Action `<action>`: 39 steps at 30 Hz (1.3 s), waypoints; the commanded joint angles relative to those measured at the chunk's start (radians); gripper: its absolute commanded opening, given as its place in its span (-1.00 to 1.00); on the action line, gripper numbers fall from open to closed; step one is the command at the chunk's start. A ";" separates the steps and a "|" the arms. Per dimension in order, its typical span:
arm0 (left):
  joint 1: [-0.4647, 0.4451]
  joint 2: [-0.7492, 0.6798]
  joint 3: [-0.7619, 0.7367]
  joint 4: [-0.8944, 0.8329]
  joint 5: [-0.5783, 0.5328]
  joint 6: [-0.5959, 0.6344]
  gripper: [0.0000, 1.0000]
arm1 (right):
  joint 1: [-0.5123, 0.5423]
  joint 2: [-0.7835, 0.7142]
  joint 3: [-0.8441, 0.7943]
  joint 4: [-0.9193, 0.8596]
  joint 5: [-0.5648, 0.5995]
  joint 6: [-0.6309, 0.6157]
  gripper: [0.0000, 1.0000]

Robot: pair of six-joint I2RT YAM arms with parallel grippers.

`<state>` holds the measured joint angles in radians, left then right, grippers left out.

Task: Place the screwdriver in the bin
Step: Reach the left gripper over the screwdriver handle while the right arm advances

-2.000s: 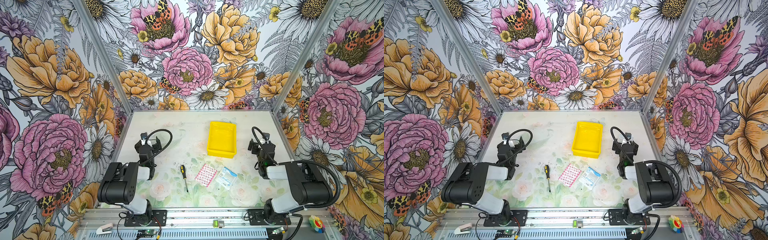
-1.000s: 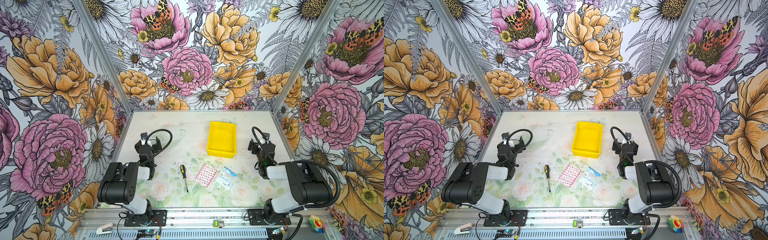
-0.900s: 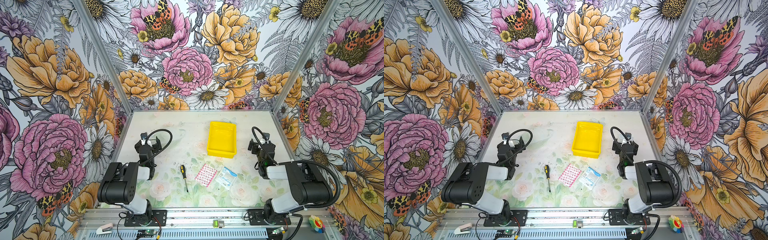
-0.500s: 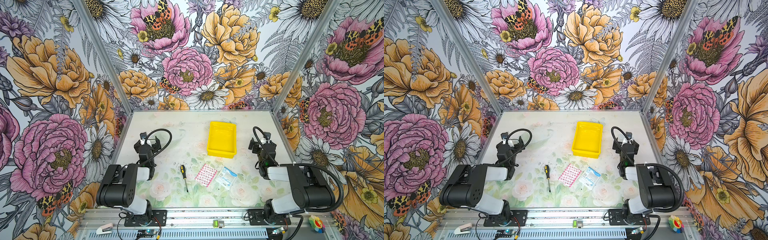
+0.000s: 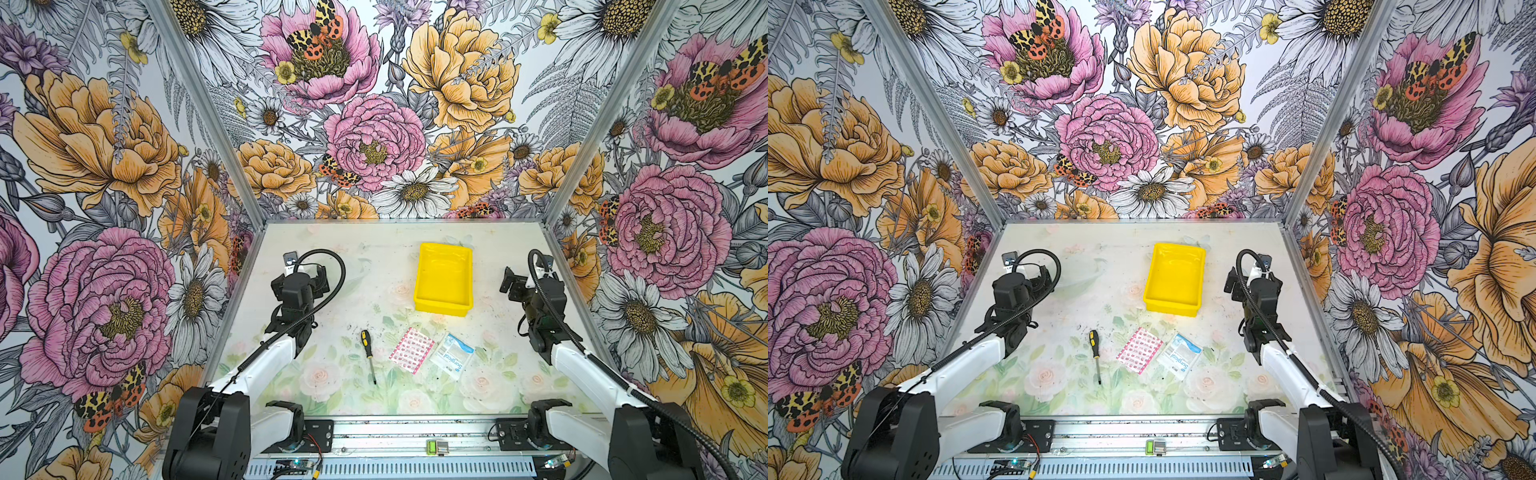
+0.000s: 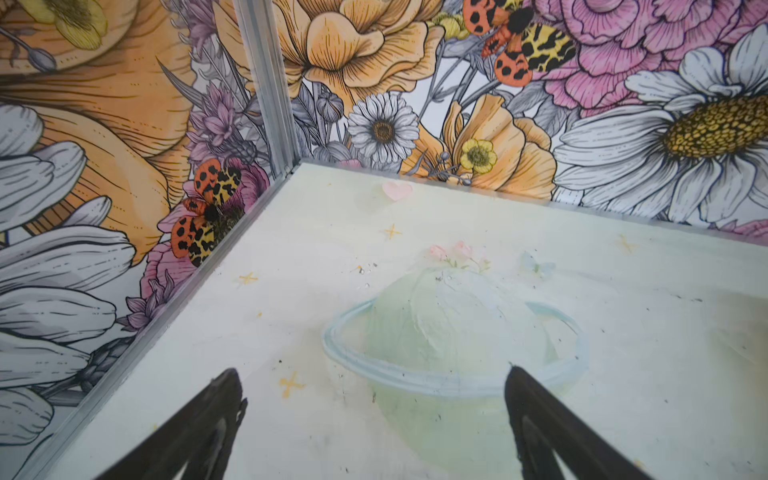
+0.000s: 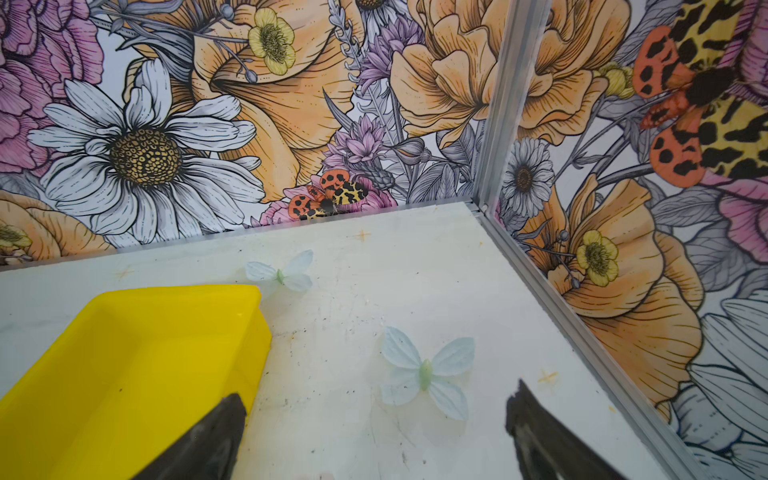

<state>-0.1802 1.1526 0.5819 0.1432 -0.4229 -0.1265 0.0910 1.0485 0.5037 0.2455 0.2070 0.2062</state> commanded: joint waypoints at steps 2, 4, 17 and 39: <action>-0.008 -0.034 0.091 -0.338 0.019 -0.142 0.97 | 0.072 -0.055 0.109 -0.308 0.038 0.084 0.99; -0.022 -0.046 0.114 -0.390 0.064 -0.189 0.97 | 0.098 -0.058 0.157 -0.387 0.031 0.111 0.99; -0.193 0.113 0.377 -0.775 0.267 -0.380 0.97 | 0.307 0.014 0.392 -0.592 -0.171 -0.007 0.99; -0.441 0.255 0.371 -0.822 0.272 -0.689 0.97 | 0.680 0.009 0.341 -0.625 -0.200 -0.107 0.99</action>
<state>-0.6102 1.3880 0.9668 -0.6769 -0.1440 -0.7586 0.7544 1.0611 0.8524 -0.3714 0.0334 0.1329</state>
